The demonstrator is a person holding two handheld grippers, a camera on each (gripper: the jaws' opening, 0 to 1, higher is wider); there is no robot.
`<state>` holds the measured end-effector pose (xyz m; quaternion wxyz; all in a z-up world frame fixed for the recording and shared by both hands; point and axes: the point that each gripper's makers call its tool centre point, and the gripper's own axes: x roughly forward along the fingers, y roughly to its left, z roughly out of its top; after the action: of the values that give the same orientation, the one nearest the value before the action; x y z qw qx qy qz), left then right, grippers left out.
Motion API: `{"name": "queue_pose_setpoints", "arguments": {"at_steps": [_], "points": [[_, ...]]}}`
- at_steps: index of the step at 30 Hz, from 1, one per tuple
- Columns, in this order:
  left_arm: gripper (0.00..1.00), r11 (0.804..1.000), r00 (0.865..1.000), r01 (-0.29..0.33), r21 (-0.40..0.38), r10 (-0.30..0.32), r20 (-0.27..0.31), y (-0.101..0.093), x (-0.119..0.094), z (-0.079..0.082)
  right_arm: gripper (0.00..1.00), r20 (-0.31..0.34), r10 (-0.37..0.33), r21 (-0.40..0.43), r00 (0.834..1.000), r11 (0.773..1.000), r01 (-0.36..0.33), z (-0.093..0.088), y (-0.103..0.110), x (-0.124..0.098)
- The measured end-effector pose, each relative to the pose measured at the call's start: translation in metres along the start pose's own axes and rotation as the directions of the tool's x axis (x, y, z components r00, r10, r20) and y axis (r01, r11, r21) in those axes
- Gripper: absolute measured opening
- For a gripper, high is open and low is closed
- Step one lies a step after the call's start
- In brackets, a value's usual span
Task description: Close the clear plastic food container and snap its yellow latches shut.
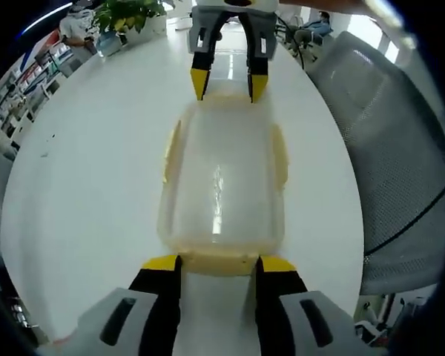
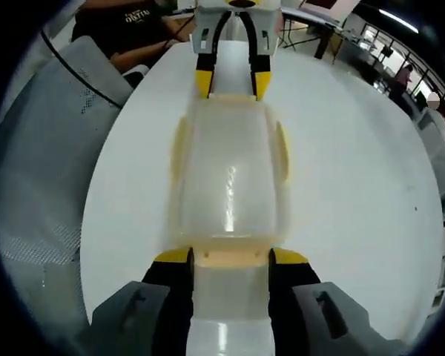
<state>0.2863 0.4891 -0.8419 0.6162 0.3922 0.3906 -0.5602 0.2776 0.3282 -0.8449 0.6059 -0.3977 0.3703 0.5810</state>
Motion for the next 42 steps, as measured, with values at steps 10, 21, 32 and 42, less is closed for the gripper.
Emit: {"name": "queue_pose_setpoints", "arguments": {"at_steps": [10, 21, 32, 42], "points": [[0.34, 1.0, 1.0, -0.001, -0.005, 0.001, 0.003, 0.0, 0.0002, -0.0004, 0.36, -0.018, -0.006, 0.008, 1.0, 1.0, 0.006, 0.0, 0.0, 0.0003], [0.34, 1.0, 1.0, -0.001, -0.005, 0.001, 0.004, -0.0017, 0.0005, 0.0002, 0.36, -0.02, -0.002, 0.002, 1.0, 1.0, 0.002, -0.001, 0.0003, -0.0001], [0.34, 1.0, 1.0, -0.002, -0.005, 0.002, -0.002, -0.0032, 0.0008, 0.0014, 0.36, -0.012, -0.01, -0.009, 1.0, 1.0, 0.01, -0.0018, 0.0015, -0.0011], [0.34, 1.0, 1.0, -0.009, -0.009, 0.009, -0.002, -0.0091, -0.0025, 0.0052, 0.35, -0.017, -0.013, -0.029, 1.0, 0.999, 0.012, -0.0032, 0.0039, -0.0028]]}}
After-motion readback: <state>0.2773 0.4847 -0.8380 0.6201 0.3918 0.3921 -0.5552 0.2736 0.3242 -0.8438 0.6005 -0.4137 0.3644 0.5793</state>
